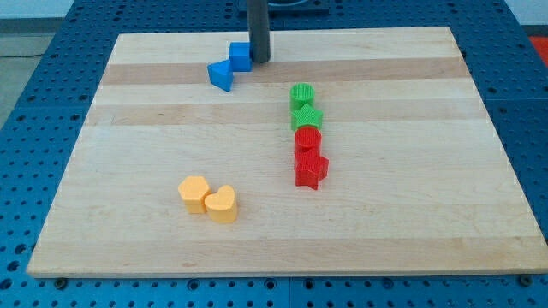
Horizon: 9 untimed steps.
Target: Keep your arm at the left side of the green star
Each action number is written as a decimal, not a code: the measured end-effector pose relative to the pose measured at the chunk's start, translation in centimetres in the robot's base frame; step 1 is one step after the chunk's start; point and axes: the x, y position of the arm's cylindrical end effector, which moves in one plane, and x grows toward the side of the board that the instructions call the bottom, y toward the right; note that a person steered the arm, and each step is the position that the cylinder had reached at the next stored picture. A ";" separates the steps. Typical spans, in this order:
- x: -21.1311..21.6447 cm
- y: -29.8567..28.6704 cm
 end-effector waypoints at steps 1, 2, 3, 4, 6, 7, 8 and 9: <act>0.0 -0.5; 0.0 -1.3; 0.0 -1.7; 0.0 -2.0; 1.9 0.2; 5.1 0.6; 8.5 0.6; 12.8 -1.2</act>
